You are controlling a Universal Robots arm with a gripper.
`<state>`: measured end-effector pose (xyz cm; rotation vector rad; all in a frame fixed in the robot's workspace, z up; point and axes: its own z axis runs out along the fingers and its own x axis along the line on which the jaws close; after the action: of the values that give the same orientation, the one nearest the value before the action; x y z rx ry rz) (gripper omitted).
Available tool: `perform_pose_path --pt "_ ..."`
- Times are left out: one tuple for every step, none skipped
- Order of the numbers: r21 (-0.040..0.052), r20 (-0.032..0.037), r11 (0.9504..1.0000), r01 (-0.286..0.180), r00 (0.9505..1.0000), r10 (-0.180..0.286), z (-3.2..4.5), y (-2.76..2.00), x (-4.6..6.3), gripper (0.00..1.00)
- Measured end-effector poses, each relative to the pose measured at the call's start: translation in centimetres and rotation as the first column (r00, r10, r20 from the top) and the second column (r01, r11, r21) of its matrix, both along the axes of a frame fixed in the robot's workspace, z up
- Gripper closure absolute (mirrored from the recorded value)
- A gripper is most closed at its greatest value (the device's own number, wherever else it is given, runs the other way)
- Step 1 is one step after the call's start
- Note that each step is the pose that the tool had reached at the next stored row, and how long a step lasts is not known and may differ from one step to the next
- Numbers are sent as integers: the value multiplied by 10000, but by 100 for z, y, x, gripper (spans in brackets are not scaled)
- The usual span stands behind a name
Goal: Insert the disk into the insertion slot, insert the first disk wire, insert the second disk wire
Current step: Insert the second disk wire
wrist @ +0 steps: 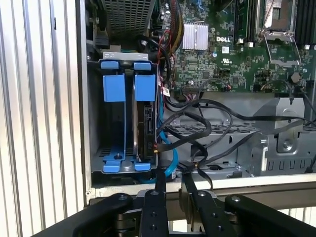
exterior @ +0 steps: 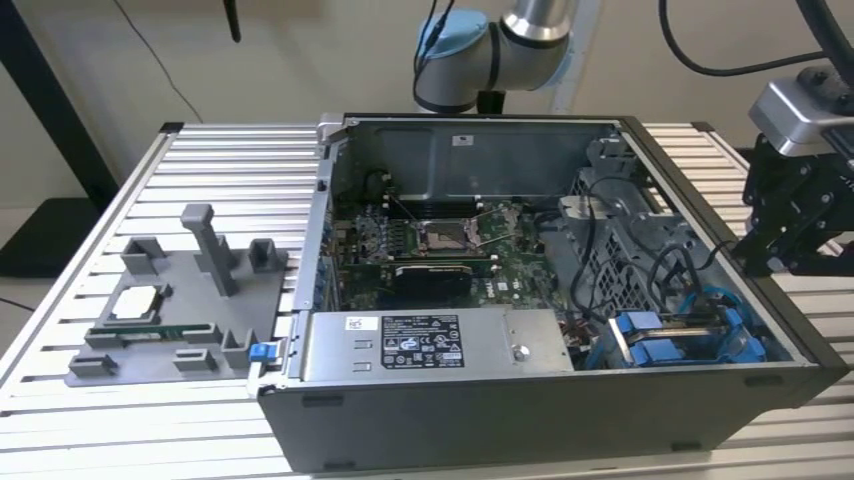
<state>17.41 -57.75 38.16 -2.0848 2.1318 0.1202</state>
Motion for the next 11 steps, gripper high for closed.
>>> perform_pose_path --pt "4 6 10000 -7 10000 7 1 2 10 0" --pt "10 6 10000 -16 10000 16 1 4 23 0" --pt "14 7 10000 -26 10000 26 0 8 36 0" --pt "19 7 10000 -35 10000 35 0 12 48 0" --pt "24 6 10000 -42 10000 42 0 15 58 0" --pt "29 7 10000 -52 10000 52 -1 16 67 0" --pt "33 7 10000 -62 10000 62 0 17 73 0" --pt "37 7 10000 -70 10000 70 -1 17 79 0" --pt "39 7 10000 -76 10000 76 -1 19 83 0" --pt "40 7 10000 -79 10000 79 -1 18 85 0" --pt "41 7 10000 -78 10000 78 -1 18 85 0"
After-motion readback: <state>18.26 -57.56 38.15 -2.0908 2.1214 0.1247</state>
